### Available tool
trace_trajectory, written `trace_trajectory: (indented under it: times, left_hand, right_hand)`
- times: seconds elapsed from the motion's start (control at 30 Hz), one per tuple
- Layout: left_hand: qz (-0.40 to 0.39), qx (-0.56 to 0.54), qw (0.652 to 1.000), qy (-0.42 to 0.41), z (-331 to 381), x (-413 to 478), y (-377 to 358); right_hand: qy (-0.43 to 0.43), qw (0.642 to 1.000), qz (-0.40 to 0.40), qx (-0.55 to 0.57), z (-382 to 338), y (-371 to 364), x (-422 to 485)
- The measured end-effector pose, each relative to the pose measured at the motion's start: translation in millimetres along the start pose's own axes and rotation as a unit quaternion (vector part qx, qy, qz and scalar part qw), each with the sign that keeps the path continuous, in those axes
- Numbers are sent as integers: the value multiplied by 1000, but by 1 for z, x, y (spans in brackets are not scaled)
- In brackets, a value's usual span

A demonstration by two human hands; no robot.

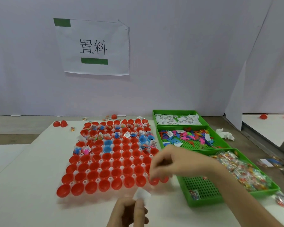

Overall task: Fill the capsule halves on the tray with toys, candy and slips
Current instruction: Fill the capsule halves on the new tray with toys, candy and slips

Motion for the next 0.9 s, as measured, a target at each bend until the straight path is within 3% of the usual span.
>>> trace_trajectory:
  times: [0.03, 0.1, 0.13, 0.27, 0.67, 0.9]
  left_hand:
    - [-15, 12, 1000, -9, 4, -9, -29]
    - [-70, -15, 997, 33, -9, -12, -48]
    - [-67, -31, 997, 27, -10, -11, -52]
    - [-92, 49, 994, 2, -8, -9, -54]
    - [-75, 50, 996, 29, -3, -12, -41]
    - [-71, -46, 995, 46, -1, -14, -49]
  right_hand:
    - [-37, 994, 102, 1, 17, 24, 0]
    - [-131, 943, 300, -55, 55, 66, -13]
    - [-180, 918, 339, -99, 71, 74, -17]
    - [-296, 912, 253, -125, 128, 56, -10]
    - [-278, 916, 269, -107, 124, 56, -8]
    - [-238, 933, 241, -118, 110, 51, -6]
Point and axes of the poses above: each hand's wrist, its own x-axis towards the middle knuckle, its own y-axis out of the back of the hand, z = x × y, the point moved 10 cm from there along x, towards the middle knuckle, and after that the axes turned 11 degrees about -x, right-handed, at the moved point
